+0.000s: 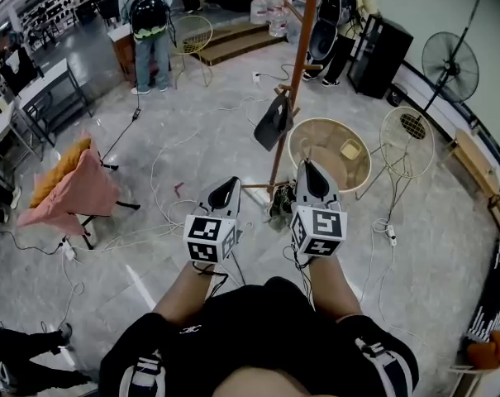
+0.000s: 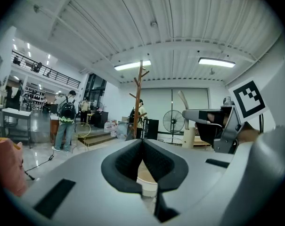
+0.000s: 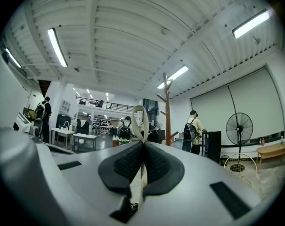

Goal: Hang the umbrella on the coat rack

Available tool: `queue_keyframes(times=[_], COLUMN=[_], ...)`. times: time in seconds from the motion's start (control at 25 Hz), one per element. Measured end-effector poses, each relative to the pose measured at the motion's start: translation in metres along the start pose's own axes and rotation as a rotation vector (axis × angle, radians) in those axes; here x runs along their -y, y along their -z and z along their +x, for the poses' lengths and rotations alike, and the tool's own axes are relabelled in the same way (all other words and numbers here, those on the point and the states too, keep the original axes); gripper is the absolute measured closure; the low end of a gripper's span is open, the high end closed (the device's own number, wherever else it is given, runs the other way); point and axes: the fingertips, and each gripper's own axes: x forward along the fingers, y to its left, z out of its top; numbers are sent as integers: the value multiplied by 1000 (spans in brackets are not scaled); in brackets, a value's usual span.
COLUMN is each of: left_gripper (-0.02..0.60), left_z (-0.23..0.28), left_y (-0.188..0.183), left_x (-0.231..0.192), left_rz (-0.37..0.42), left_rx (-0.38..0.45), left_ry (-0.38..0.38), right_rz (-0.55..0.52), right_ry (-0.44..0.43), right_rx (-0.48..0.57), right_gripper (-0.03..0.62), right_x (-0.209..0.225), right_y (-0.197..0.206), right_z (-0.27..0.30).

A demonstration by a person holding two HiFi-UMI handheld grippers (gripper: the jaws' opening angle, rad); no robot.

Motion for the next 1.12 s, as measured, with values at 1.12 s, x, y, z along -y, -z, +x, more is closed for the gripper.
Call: queue_keyframes(times=[1.12], left_gripper=[563], left_z=[322], left_y=[-65], left_x=[-146], left_rz=[69], left_rx=[-7], left_ry=[-67], right_rz=[-88], right_ry=[-71], right_rx=[165], right_gripper=[579], right_x=[117], right_y=[-68], right_z=[308])
